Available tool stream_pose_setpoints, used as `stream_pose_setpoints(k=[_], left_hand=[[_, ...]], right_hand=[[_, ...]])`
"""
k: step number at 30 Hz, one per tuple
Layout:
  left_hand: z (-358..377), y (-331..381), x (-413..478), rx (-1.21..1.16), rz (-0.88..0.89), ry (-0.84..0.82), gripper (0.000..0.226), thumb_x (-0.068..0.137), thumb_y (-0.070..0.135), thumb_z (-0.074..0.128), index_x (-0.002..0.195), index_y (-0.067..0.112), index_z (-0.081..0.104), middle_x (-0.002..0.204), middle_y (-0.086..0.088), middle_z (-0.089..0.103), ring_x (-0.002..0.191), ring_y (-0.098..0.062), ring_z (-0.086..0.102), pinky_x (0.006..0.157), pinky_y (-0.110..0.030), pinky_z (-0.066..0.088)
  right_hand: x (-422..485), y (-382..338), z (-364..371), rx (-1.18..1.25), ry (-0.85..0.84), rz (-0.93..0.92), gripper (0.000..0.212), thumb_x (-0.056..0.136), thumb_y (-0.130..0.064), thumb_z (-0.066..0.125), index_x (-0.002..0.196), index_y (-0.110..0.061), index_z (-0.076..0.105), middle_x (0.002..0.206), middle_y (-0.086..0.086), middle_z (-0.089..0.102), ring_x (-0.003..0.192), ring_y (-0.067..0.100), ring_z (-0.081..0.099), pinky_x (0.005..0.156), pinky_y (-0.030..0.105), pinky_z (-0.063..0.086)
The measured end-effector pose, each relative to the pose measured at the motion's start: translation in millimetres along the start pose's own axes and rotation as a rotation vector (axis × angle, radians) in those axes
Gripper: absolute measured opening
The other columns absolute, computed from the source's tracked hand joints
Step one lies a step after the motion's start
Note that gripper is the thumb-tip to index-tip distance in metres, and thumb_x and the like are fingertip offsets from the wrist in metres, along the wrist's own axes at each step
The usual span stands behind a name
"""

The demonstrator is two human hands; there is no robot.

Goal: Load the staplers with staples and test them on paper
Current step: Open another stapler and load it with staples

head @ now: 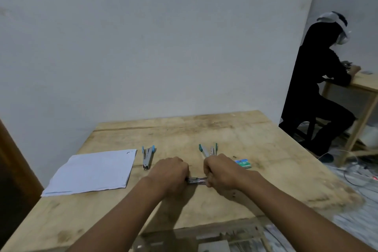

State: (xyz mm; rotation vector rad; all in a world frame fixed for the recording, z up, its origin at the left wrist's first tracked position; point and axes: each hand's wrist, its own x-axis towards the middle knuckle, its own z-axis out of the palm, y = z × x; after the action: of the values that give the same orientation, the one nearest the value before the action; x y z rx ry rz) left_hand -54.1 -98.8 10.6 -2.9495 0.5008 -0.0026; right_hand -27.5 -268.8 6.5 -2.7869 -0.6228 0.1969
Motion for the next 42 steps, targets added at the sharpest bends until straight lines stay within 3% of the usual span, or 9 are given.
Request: stream_pose_setpoints(k=[4,8,19,24,27,29,33,40,42], left_hand=[[2,0,0,-0.06,-0.029,-0.02,0.027,0.088,0.027,0.053,0.105,0.017,0.071,0.103,-0.01,0.062,0.091,-0.032,0.062,0.074,-0.04,0.051],[3,6,2,-0.071,-0.049,-0.043,0.023,0.086,0.022,0.054,0.102,0.016,0.069,0.102,-0.01,0.06,0.086,-0.031,0.059,0.07,-0.039,0.047],[-3,14,10,-0.075,-0.078,-0.083,0.027,0.086,0.028,0.057,0.107,0.016,0.068,0.103,-0.01,0.062,0.077,-0.027,0.052,0.065,-0.036,0.044],[-10,22,18,-0.229,-0.05,0.013,0.035,0.084,0.036,0.057,0.11,0.018,0.07,0.111,-0.007,0.062,0.097,-0.029,0.061,0.079,-0.038,0.053],[-10,38,31,-0.335,-0.015,0.094,0.03,0.086,0.03,0.059,0.112,0.022,0.07,0.113,-0.007,0.064,0.101,-0.029,0.062,0.081,-0.036,0.052],[-5,53,42,-0.418,-0.005,0.103,0.03,0.087,0.023,0.06,0.116,0.018,0.069,0.117,-0.008,0.066,0.104,-0.026,0.062,0.085,-0.035,0.05],[7,87,57,-0.606,-0.042,0.111,0.039,0.092,0.02,0.058,0.13,0.011,0.059,0.13,-0.01,0.06,0.113,-0.023,0.059,0.098,-0.034,0.049],[24,109,74,-0.662,-0.088,0.182,0.027,0.088,0.023,0.061,0.112,0.014,0.071,0.109,-0.006,0.068,0.093,-0.017,0.063,0.087,-0.029,0.053],[26,109,76,-0.67,-0.085,0.206,0.029,0.085,0.024,0.061,0.111,0.016,0.072,0.106,-0.004,0.069,0.09,-0.016,0.063,0.085,-0.028,0.053]], right_hand=[[-8,13,-10,-0.066,-0.021,0.024,0.015,0.082,-0.003,0.057,0.084,-0.01,0.069,0.098,0.019,0.071,0.092,0.035,0.066,0.074,0.035,0.051],[-21,34,-13,-0.101,-0.09,0.059,0.02,0.072,0.003,0.057,0.064,-0.012,0.067,0.082,0.014,0.074,0.078,0.029,0.07,0.071,0.039,0.06],[-36,48,-27,-0.094,-0.184,0.064,0.014,0.073,-0.002,0.068,0.073,-0.011,0.078,0.08,0.004,0.077,0.08,0.016,0.071,0.074,0.038,0.059],[-28,71,-36,-0.018,0.018,0.199,0.023,0.085,-0.01,0.058,0.102,-0.011,0.074,0.106,0.011,0.072,0.096,0.027,0.066,0.075,0.034,0.05],[-26,89,-34,-0.008,0.08,0.295,0.043,0.089,-0.01,0.053,0.131,-0.019,0.057,0.13,0.009,0.06,0.117,0.027,0.056,0.086,0.031,0.046],[-25,95,-28,-0.008,0.071,0.301,0.046,0.091,-0.012,0.054,0.137,-0.017,0.053,0.136,0.008,0.059,0.122,0.024,0.055,0.092,0.032,0.046],[-27,93,-16,0.007,0.109,0.305,0.034,0.092,-0.018,0.059,0.125,-0.016,0.066,0.123,0.009,0.068,0.106,0.023,0.063,0.08,0.03,0.047],[-24,108,-5,0.409,0.202,0.409,0.022,0.087,-0.013,0.062,0.107,-0.017,0.07,0.11,0.009,0.07,0.086,0.015,0.065,0.066,0.016,0.049],[-22,107,-7,0.648,0.251,0.488,0.01,0.083,-0.01,0.064,0.091,-0.01,0.07,0.083,0.011,0.068,0.064,0.015,0.062,0.052,0.024,0.05]])
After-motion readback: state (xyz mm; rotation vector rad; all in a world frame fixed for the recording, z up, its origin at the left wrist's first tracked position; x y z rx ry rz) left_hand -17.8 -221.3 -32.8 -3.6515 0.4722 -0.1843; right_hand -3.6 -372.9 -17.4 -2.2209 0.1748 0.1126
